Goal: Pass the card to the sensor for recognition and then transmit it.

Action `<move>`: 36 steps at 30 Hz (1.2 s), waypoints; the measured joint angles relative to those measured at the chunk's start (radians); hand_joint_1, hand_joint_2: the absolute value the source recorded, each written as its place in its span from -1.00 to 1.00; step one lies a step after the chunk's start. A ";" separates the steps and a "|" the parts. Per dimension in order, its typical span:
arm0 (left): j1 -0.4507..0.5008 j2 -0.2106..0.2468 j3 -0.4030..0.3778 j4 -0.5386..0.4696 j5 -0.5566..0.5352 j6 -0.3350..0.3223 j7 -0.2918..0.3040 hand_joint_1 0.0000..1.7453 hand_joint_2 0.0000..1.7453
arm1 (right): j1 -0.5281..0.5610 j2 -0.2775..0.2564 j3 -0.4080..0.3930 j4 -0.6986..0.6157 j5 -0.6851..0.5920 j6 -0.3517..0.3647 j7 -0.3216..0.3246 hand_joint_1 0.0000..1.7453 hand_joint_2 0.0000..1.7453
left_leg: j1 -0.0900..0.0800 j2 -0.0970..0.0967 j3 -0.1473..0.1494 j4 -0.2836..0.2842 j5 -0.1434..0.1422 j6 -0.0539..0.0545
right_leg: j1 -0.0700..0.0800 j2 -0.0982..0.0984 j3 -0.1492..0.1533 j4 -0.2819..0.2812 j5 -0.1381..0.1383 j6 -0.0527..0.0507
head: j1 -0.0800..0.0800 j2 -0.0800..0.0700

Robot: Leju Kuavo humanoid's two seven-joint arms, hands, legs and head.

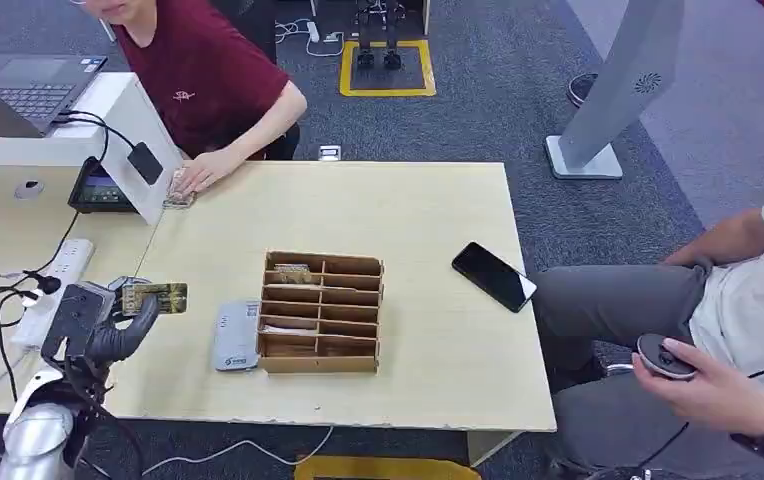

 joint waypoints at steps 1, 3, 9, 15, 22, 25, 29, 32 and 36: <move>0.004 -0.003 0.000 -0.001 0.003 0.002 0.002 1.00 1.00 | 0.000 0.000 0.000 0.000 0.000 -0.002 0.000 -1.00 1.00 | 0.000 0.000 0.000 0.000 0.000 0.000 | 0.000 0.000 0.000 0.000 0.000 0.000 | 0.001 0.000; 0.008 -0.007 0.000 -0.003 0.006 0.004 0.003 1.00 1.00 | 0.000 0.001 0.000 0.000 0.000 -0.002 0.000 -1.00 1.00 | 0.000 0.000 0.000 0.000 0.000 0.000 | 0.000 0.000 0.000 0.000 0.000 0.000 | 0.000 0.000; 0.012 -0.014 0.000 -0.003 0.016 0.004 0.022 1.00 1.00 | 0.000 0.001 0.000 0.000 0.000 -0.001 0.003 -1.00 1.00 | 0.000 0.000 0.000 0.000 0.000 0.000 | 0.000 0.000 0.000 0.000 0.000 0.000 | 0.000 0.000; -0.001 -0.064 -0.044 0.014 -0.069 0.088 0.064 1.00 1.00 | -0.001 0.003 0.000 0.000 0.003 0.002 0.014 -1.00 1.00 | -0.001 0.000 0.000 0.001 0.000 0.000 | 0.000 0.000 0.000 0.000 0.000 0.001 | 0.000 0.000; -0.072 -0.133 -0.077 0.121 -0.120 0.211 0.077 1.00 1.00 | -0.006 0.012 0.013 0.000 0.013 0.002 0.024 -1.00 1.00 | 0.000 0.000 0.000 0.001 0.000 0.000 | 0.000 0.000 0.000 0.000 0.001 0.001 | 0.000 0.000; -0.091 -0.147 -0.081 0.153 -0.123 0.228 0.077 1.00 1.00 | -0.007 0.013 0.021 0.000 0.015 0.006 0.027 -1.00 1.00 | 0.000 0.000 0.000 0.001 0.000 0.000 | 0.000 0.000 0.000 0.000 0.001 0.001 | 0.000 0.000; -0.124 -0.163 -0.081 0.205 -0.132 0.266 0.077 1.00 1.00 | -0.009 0.014 0.027 0.000 0.015 0.016 0.034 -1.00 1.00 | 0.000 0.000 0.000 0.001 0.000 0.000 | 0.000 0.000 0.000 0.000 0.001 0.001 | 0.000 0.000; -0.150 -0.173 -0.081 0.245 -0.149 0.294 0.077 1.00 1.00 | -0.013 0.016 0.035 0.000 0.016 0.021 0.044 -1.00 1.00 | 0.000 0.000 0.000 0.001 0.001 0.001 | 0.000 0.000 0.000 0.000 0.001 0.001 | 0.000 0.000; -0.179 -0.181 -0.080 0.291 -0.204 0.336 0.077 1.00 1.00 | -0.018 0.020 0.048 0.000 0.016 0.027 0.044 -1.00 1.00 | 0.000 0.000 0.000 0.001 0.001 0.001 | 0.000 0.000 0.000 0.000 0.002 0.001 | 0.000 0.000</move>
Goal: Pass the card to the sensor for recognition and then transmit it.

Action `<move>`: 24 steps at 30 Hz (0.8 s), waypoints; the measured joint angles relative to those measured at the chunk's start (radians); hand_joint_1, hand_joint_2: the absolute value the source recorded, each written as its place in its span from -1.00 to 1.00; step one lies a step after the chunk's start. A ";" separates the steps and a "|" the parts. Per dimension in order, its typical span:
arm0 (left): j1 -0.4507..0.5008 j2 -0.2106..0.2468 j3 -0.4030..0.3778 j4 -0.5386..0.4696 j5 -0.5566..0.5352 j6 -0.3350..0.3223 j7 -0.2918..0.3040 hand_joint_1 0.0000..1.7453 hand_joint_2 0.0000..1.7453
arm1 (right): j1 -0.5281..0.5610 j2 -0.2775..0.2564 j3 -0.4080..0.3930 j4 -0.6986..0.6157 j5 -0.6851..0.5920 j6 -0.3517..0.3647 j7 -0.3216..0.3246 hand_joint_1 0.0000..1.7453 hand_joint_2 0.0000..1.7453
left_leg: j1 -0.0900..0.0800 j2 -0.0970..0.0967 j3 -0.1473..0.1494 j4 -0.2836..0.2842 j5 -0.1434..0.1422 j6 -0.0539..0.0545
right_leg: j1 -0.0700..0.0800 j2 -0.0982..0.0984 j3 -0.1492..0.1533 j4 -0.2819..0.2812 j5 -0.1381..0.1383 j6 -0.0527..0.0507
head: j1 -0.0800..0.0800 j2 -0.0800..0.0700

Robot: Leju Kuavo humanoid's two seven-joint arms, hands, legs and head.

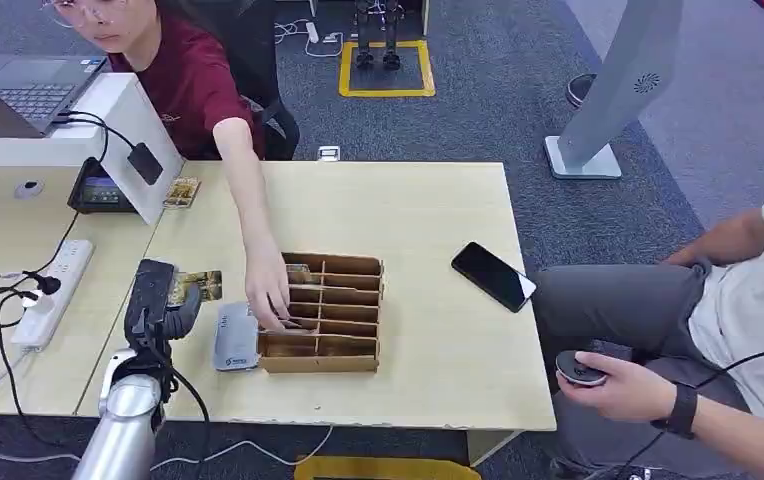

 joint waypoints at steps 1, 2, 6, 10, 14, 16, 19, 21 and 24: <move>-0.004 0.000 0.000 0.008 -0.010 0.007 0.000 1.00 1.00 | -0.001 0.001 0.002 0.000 0.000 0.000 0.000 -1.00 1.00 | 0.000 0.000 0.000 0.000 0.000 0.000 | 0.000 0.000 0.000 0.000 0.000 0.000 | 0.000 0.000; -0.008 -0.001 0.000 0.017 -0.016 0.011 0.000 1.00 1.00 | -0.002 0.002 0.003 0.000 0.000 0.002 0.000 -1.00 1.00 | 0.000 0.000 0.000 0.000 0.000 0.000 | 0.000 0.000 0.000 0.000 0.000 0.000 | -0.001 0.000; -0.012 -0.003 0.007 0.044 -0.019 0.020 0.000 1.00 1.00 | -0.003 0.003 0.008 0.000 0.000 0.005 0.000 -1.00 1.00 | 0.000 0.000 0.000 0.000 0.000 0.000 | 0.000 0.000 0.000 0.000 0.000 0.000 | 0.000 0.000; -0.012 -0.005 0.018 0.063 -0.023 0.022 0.000 1.00 1.00 | -0.003 0.003 0.011 0.000 0.000 0.005 0.000 -1.00 1.00 | 0.000 0.000 0.000 0.000 0.000 0.000 | 0.000 0.000 0.000 0.000 0.000 0.000 | 0.000 0.000; -0.012 -0.006 0.026 0.072 -0.050 0.026 0.000 1.00 1.00 | -0.003 0.003 0.015 0.000 0.000 0.006 0.001 -1.00 1.00 | 0.000 0.000 0.000 0.000 0.000 0.000 | 0.000 0.000 0.000 0.000 0.000 0.000 | 0.000 0.000; -0.012 -0.007 0.035 0.076 -0.079 0.025 0.000 1.00 1.00 | -0.003 0.003 0.018 0.000 0.000 0.007 0.003 -1.00 1.00 | 0.000 0.000 0.000 0.000 0.000 0.000 | 0.000 0.000 0.000 0.000 0.000 0.000 | 0.000 0.000; -0.011 -0.008 0.050 0.085 -0.107 -0.020 0.010 1.00 1.00 | -0.003 0.003 0.022 0.000 0.000 0.006 0.004 -1.00 1.00 | 0.000 0.000 0.000 0.000 0.000 0.000 | 0.000 0.000 0.000 0.000 0.000 0.000 | 0.000 0.000; -0.007 -0.008 0.051 0.089 -0.111 -0.053 0.010 1.00 1.00 | -0.003 0.003 0.024 0.000 -0.001 0.006 0.003 -1.00 1.00 | 0.000 0.000 0.000 0.000 0.000 0.000 | 0.000 0.000 0.000 0.000 0.000 0.000 | 0.000 0.000; -0.001 -0.008 0.052 0.091 -0.114 -0.067 0.010 1.00 1.00 | -0.003 0.003 0.025 0.000 -0.001 0.006 0.000 -1.00 1.00 | 0.000 0.000 0.000 0.000 0.000 0.000 | 0.000 0.000 0.000 0.000 0.000 0.000 | 0.000 0.000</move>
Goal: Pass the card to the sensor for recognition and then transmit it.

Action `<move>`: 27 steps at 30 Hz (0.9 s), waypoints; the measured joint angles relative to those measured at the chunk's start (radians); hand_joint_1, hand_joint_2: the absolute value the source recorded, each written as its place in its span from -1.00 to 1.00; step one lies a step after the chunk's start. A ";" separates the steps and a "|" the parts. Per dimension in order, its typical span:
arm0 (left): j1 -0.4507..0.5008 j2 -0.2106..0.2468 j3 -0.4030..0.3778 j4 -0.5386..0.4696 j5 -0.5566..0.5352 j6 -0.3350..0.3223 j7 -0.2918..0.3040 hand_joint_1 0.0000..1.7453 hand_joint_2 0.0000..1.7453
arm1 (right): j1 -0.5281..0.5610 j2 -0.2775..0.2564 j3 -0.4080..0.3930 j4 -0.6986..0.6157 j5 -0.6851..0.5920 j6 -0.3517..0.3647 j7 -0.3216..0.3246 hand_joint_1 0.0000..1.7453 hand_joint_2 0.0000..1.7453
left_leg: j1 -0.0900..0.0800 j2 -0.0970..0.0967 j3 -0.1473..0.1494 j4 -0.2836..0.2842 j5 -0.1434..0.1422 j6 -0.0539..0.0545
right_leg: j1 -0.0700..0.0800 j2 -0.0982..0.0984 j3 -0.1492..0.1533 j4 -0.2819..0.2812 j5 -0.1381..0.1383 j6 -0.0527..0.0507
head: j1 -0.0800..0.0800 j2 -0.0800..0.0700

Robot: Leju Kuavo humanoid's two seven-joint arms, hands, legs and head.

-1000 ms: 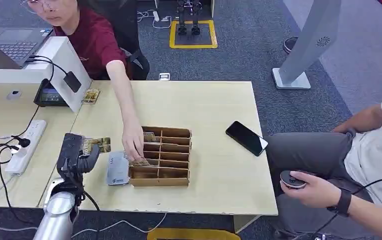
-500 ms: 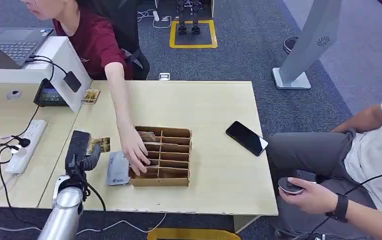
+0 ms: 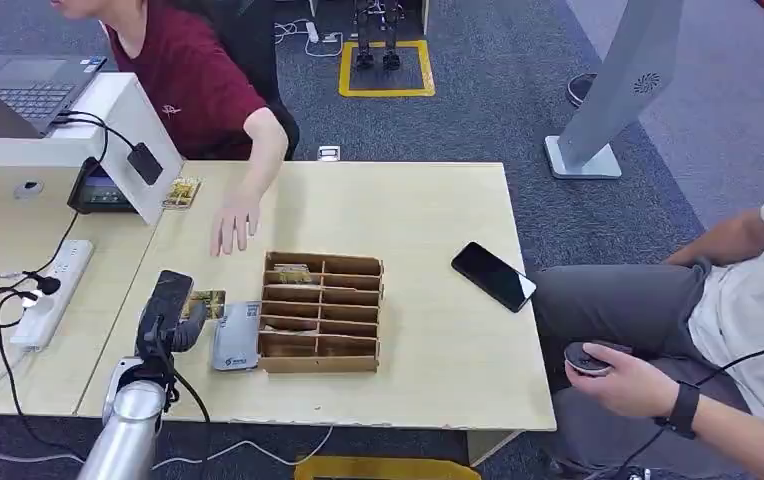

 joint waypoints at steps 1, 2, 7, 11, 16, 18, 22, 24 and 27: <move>0.001 0.000 0.001 0.000 0.000 -0.005 0.000 1.00 1.00 | 0.000 0.000 0.000 0.000 0.000 0.000 0.000 -1.00 1.00 | 0.000 0.000 0.000 0.000 0.000 0.000 | 0.000 0.000 0.000 0.000 0.000 0.000 | 0.000 0.000; 0.003 0.000 0.002 0.000 -0.002 -0.008 0.000 1.00 1.00 | 0.000 0.000 0.001 0.000 0.000 0.000 0.000 -1.00 1.00 | 0.000 0.000 0.000 0.000 0.000 0.000 | 0.000 0.000 0.000 0.000 0.000 0.000 | 0.000 0.000; 0.015 0.000 0.002 0.002 0.023 -0.070 0.021 1.00 1.00 | 0.000 0.000 0.004 0.000 0.000 0.000 -0.001 -1.00 1.00 | 0.000 0.000 0.000 0.000 0.000 0.000 | 0.000 0.000 0.000 0.000 0.000 0.000 | 0.000 0.000; 0.021 0.000 0.002 0.002 0.034 -0.094 0.021 1.00 1.00 | 0.000 0.000 0.009 0.000 0.000 0.000 0.000 -1.00 1.00 | 0.000 0.000 0.000 0.000 0.000 0.000 | 0.000 0.000 0.000 0.000 0.000 0.000 | 0.000 0.000; 0.025 -0.001 0.002 0.002 0.035 -0.104 0.021 1.00 1.00 | 0.000 0.000 0.015 0.000 0.000 0.000 0.000 -1.00 1.00 | 0.000 0.000 0.000 0.000 0.000 0.000 | 0.000 0.000 0.000 0.000 0.000 0.000 | 0.000 0.000; 0.026 -0.001 0.002 0.002 0.035 -0.105 0.021 1.00 1.00 | 0.000 0.000 0.018 0.000 0.000 0.000 0.000 -1.00 1.00 | 0.000 0.000 0.000 0.000 0.000 0.000 | 0.000 0.000 0.000 0.000 0.000 0.000 | 0.000 0.000; 0.027 -0.001 0.002 0.002 0.035 -0.105 0.021 1.00 1.00 | 0.000 0.000 0.021 0.000 0.000 0.001 0.000 -1.00 1.00 | 0.000 0.000 0.000 0.000 0.000 0.000 | 0.000 0.000 0.000 0.000 0.000 0.000 | 0.000 0.000; 0.027 -0.002 0.002 0.002 0.035 -0.105 0.021 1.00 1.00 | 0.000 0.000 0.022 0.000 0.000 0.001 0.000 -1.00 1.00 | 0.000 0.000 0.000 0.000 0.000 0.000 | 0.000 0.000 0.000 0.000 0.000 0.000 | 0.000 0.000; 0.027 -0.003 0.002 0.002 0.035 -0.105 0.021 1.00 1.00 | 0.000 0.000 0.023 0.000 0.000 0.001 0.000 -1.00 1.00 | 0.000 0.000 0.000 0.000 0.000 0.000 | 0.000 0.000 0.000 0.000 0.000 0.000 | 0.000 0.000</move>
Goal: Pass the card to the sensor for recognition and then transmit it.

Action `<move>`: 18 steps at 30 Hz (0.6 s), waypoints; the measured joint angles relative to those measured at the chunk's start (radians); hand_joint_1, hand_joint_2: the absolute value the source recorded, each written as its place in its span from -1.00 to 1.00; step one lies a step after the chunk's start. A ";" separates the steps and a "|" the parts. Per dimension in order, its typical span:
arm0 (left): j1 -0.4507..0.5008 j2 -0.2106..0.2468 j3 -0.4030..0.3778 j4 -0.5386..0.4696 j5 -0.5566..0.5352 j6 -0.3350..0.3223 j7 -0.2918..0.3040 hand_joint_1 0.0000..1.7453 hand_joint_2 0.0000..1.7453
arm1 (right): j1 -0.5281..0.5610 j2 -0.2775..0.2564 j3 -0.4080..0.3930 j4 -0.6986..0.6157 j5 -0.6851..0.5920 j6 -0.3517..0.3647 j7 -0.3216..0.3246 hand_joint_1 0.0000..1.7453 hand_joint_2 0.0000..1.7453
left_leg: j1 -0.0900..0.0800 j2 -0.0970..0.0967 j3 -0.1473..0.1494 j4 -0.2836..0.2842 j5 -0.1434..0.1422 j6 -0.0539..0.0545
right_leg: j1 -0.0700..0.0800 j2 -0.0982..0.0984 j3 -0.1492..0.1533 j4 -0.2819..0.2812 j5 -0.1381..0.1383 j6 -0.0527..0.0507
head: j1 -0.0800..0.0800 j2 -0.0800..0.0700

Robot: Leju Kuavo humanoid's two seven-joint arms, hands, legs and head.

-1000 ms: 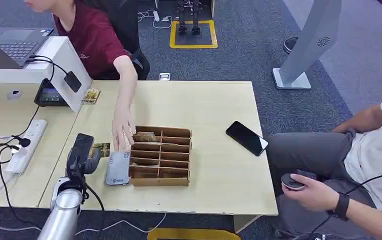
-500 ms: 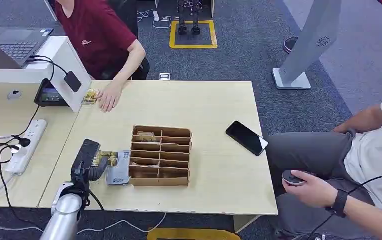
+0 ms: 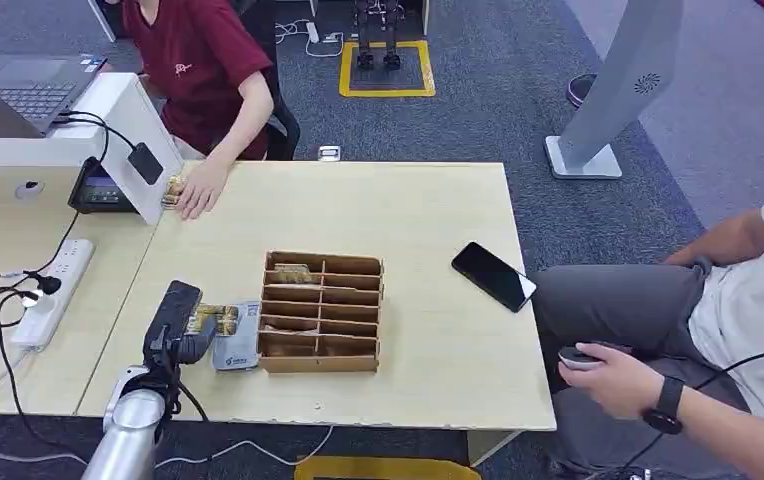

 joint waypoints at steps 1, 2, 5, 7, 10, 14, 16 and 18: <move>0.000 -0.001 0.000 0.000 0.000 0.000 0.000 1.00 1.00 | 0.000 0.000 0.000 0.000 0.000 0.000 0.000 -1.00 1.00 | 0.000 0.000 0.000 0.000 0.000 0.000 | 0.000 0.000 0.000 0.000 0.000 0.000 | -0.001 0.000; 0.000 -0.002 0.000 0.000 0.000 0.000 0.000 1.00 1.00 | 0.000 0.000 0.000 0.000 0.000 0.000 0.000 -1.00 1.00 | 0.000 0.000 0.000 0.000 0.000 0.000 | 0.000 0.000 0.000 0.000 0.000 0.000 | 0.000 0.000; 0.000 -0.002 0.000 0.000 0.000 0.000 0.003 1.00 1.00 | 0.000 0.000 0.000 0.000 0.000 0.000 0.000 -1.00 1.00 | 0.000 0.000 0.000 0.000 0.000 0.000 | 0.000 0.000 0.000 0.000 0.000 0.000 | 0.000 0.000; 0.001 -0.002 0.000 0.002 -0.006 -0.001 0.018 1.00 1.00 | 0.000 0.000 0.001 0.000 0.000 0.001 0.000 -1.00 1.00 | 0.000 0.000 0.000 0.000 0.000 0.000 | 0.000 0.000 0.000 0.000 0.000 0.000 | 0.000 0.000; 0.001 -0.003 -0.002 0.004 -0.023 0.006 0.021 1.00 1.00 | 0.000 0.000 0.002 0.000 0.000 0.002 0.000 -1.00 1.00 | 0.000 0.000 0.000 0.000 0.000 0.000 | 0.000 0.000 0.000 0.000 0.000 0.000 | 0.000 0.000; 0.000 -0.004 -0.014 0.008 -0.125 0.058 0.044 1.00 1.00 | 0.000 0.000 0.003 -0.001 0.000 0.002 0.000 -1.00 1.00 | 0.000 0.000 0.000 0.000 0.000 0.000 | 0.000 0.000 0.000 0.000 0.000 0.000 | 0.000 0.000; -0.001 -0.004 -0.029 0.011 -0.199 0.086 0.066 1.00 1.00 | -0.001 0.000 0.003 -0.002 0.000 0.003 0.000 -1.00 1.00 | 0.000 0.000 0.000 0.000 0.000 0.000 | 0.000 0.000 0.000 0.000 0.000 0.000 | 0.000 0.000; -0.005 -0.005 -0.044 0.016 -0.275 0.109 0.089 1.00 1.00 | -0.001 0.000 0.003 -0.002 0.000 0.005 -0.003 -1.00 1.00 | 0.000 0.000 0.000 0.000 0.000 0.000 | 0.000 0.000 0.000 0.000 0.000 0.000 | -0.001 0.000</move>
